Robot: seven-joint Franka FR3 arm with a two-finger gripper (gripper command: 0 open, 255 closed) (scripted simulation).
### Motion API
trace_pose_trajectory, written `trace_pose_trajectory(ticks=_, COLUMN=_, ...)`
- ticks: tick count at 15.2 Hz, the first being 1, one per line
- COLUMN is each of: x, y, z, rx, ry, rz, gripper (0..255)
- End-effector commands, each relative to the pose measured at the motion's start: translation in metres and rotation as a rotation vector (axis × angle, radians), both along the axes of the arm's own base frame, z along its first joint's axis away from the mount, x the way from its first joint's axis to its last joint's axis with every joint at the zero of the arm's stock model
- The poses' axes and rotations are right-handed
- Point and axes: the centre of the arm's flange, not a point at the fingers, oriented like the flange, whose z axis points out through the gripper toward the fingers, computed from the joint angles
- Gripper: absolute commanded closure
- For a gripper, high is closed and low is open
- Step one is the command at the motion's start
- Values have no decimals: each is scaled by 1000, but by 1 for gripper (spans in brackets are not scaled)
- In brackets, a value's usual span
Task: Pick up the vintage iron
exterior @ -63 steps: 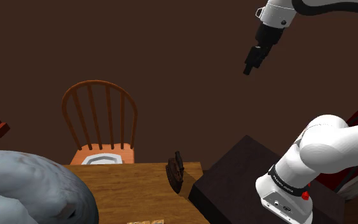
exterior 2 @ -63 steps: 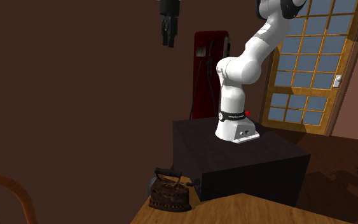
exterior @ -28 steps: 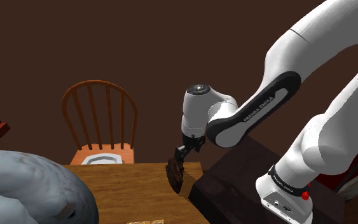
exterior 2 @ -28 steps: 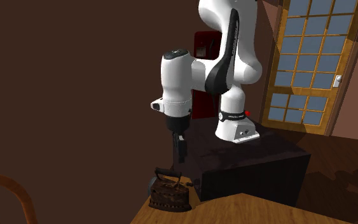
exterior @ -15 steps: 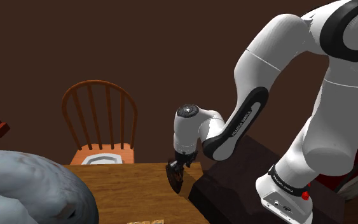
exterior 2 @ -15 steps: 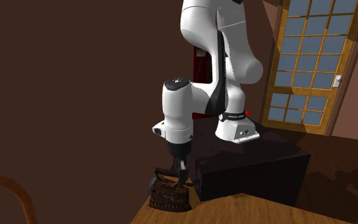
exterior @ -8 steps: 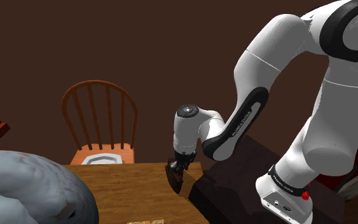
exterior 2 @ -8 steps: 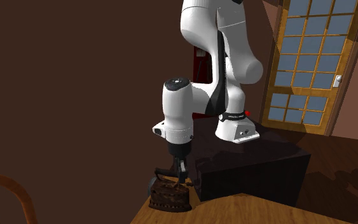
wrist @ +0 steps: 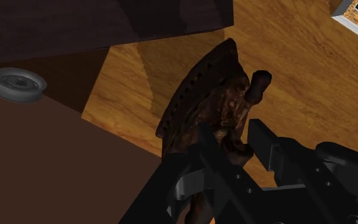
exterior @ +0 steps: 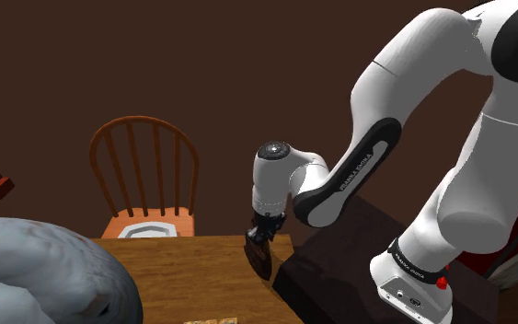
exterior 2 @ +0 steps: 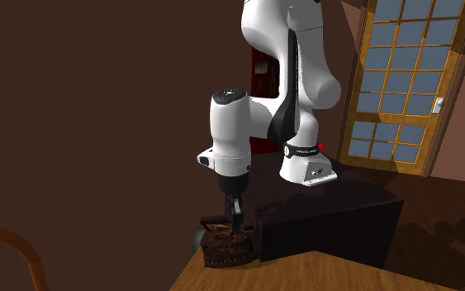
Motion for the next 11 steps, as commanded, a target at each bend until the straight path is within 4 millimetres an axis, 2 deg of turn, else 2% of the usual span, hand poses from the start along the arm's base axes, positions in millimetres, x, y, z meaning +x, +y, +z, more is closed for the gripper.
trace_pose_trajectory(ticks=1, x=0, y=0, z=10, rx=0, ry=0, rz=0, gripper=255)
trace_pose_trajectory(ticks=9, x=0, y=0, z=53, rx=0, ry=0, rz=0, gripper=255)
trace_pose_trajectory(ticks=11, x=0, y=0, z=53, rx=0, ry=0, rz=0, gripper=255)
